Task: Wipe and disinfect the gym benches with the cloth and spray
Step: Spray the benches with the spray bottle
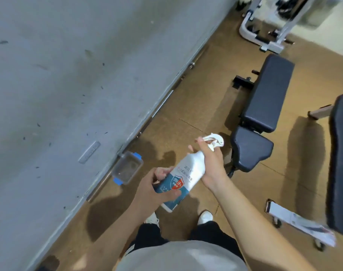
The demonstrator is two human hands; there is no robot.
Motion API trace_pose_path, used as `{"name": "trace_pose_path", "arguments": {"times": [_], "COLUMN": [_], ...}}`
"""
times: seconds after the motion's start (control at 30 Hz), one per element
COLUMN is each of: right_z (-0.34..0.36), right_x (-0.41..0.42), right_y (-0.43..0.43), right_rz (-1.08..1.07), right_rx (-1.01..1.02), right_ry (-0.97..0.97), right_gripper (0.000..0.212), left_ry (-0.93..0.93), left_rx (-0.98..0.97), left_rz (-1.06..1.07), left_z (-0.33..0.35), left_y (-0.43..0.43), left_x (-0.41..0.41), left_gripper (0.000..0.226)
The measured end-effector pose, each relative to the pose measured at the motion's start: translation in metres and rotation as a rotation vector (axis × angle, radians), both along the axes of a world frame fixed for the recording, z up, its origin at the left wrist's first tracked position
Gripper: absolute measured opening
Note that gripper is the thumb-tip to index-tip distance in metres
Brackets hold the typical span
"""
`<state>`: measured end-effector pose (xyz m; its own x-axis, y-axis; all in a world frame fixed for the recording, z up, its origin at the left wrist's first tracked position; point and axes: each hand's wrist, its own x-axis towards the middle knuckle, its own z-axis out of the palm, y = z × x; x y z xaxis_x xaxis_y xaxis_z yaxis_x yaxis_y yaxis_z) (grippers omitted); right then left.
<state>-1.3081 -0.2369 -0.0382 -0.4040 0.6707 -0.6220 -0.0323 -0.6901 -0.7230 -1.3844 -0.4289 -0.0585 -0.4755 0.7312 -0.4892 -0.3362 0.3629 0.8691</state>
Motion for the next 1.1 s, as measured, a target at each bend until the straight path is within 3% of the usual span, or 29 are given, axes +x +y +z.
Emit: {"name": "trace_pose_path", "arguments": {"times": [0.1,0.27,0.43,0.53,0.63,0.83,1.1], "right_z": [0.017,0.026,0.025,0.025,0.031,0.034,0.025], "right_x": [0.054,0.166,0.290,0.360,0.410,0.449,0.432], "right_y": [0.022,0.066,0.115,0.147,0.174,0.240,0.348], "right_rz": [0.017,-0.114,-0.259,-0.301,-0.287,-0.261,-0.093], "right_rx": [0.085,0.145,0.094,0.115,0.163,0.158,0.287], "right_ry": [0.063,0.072,0.097,0.010,-0.088,-0.070,-0.190], "right_gripper": [0.039,0.040,0.033,0.039,0.021,0.016,0.021], "left_ry": [0.000,0.038,0.176,0.218,0.274,0.453,0.367], "left_rx": [0.002,-0.006,-0.027,-0.017,-0.016,-0.022,-0.048], "left_rz": [-0.101,-0.267,-0.378,-0.430,-0.426,-0.561,-0.532], "left_z": [0.012,0.021,0.028,0.025,0.025,0.043,0.014], "left_y": [0.033,0.091,0.151,0.184,0.211,0.267,0.366], "left_x": [0.036,0.120,0.237,0.306,0.361,0.399,0.413], "left_gripper": [0.056,0.073,0.046,0.043,0.051,0.086,0.070]}}
